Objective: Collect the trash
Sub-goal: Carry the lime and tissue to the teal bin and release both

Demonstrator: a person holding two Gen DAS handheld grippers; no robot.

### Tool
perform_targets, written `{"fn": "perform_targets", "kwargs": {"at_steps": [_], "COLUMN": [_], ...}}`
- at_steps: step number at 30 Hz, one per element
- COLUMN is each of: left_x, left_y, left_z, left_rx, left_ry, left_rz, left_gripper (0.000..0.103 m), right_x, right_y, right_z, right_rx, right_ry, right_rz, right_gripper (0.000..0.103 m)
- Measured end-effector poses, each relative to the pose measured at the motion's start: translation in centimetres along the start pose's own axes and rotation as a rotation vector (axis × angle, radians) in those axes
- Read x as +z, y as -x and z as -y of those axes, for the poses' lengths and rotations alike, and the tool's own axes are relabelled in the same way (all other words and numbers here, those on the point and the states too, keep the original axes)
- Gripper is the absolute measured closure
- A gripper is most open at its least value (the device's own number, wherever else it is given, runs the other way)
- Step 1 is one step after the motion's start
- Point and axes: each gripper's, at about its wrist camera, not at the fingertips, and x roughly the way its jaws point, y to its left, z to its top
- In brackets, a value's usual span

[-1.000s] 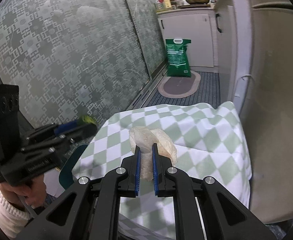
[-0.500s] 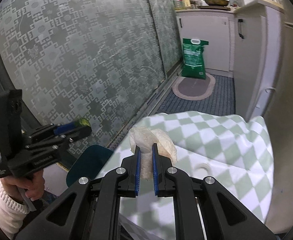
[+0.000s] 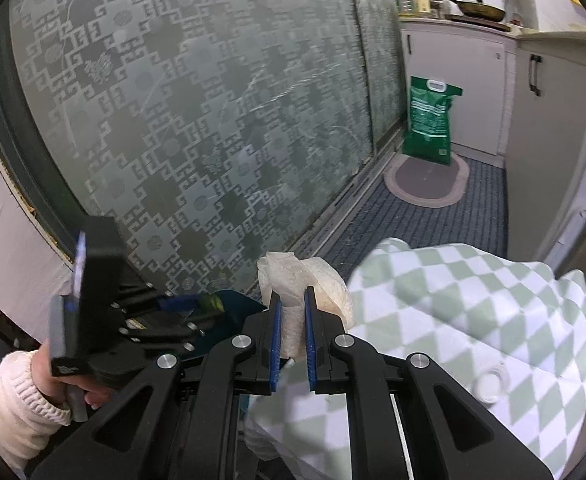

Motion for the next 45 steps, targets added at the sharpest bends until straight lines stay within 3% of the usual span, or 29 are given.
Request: {"fn": "perform_targets", "kwargs": {"at_steps": [10, 17, 24, 31, 45], "left_x": [-2.5, -2.9, -2.1, -0.6, 0.8], "left_y": [-3.6, -3.7, -1.8, 2.1, 8.8], "left_z": [-2.4, -3.8, -4.6, -5.3, -5.6], "left_rx": [0.026, 0.05, 0.057, 0.077, 0.055], "left_ry": [-0.014, 0.005, 0.02, 0.052, 0.095], "left_rz": [-0.189, -0.195, -0.117, 0.045, 0.314], "left_gripper": [0.068, 0.066, 0.077, 0.086, 0.087], "right_x": [0.6, 0.5, -0.2, -1.0, -2.8], "right_y": [-2.7, -5.1, -7.4, -9.5, -13.7], "right_z": [-2.2, -3.6, -4.8, -6.1, -8.9], "right_rx": [0.012, 0.018, 0.017, 0.024, 0.069], "right_ry": [0.02, 0.036, 0.057, 0.082, 0.113], "right_rz": [-0.049, -0.111, -0.177, -0.237, -0.351], "right_gripper": [0.093, 0.093, 0.093, 0.093, 0.091]}}
